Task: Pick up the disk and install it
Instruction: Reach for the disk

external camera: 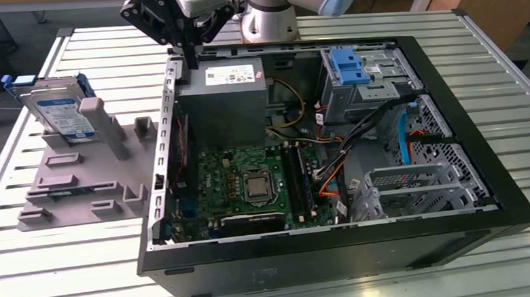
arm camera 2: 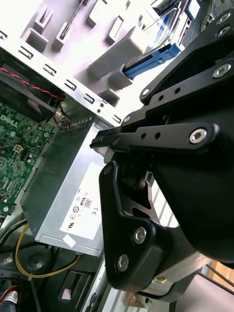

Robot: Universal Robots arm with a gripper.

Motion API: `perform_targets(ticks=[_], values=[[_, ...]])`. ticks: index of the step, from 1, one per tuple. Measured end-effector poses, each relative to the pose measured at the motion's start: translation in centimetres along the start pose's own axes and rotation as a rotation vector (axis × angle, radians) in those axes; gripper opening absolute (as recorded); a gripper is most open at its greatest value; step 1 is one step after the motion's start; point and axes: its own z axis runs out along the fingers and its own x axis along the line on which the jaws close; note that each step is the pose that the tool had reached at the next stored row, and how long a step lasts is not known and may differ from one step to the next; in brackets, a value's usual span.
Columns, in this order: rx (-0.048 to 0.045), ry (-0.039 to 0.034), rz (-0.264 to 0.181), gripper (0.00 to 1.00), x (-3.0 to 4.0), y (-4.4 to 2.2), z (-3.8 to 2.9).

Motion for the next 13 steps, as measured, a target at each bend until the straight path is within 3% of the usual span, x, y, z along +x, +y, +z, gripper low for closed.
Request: perform_targets(ticks=[13], values=[[0.0000,0.0000,0.000,0.11,0.68,-0.04,0.07]])
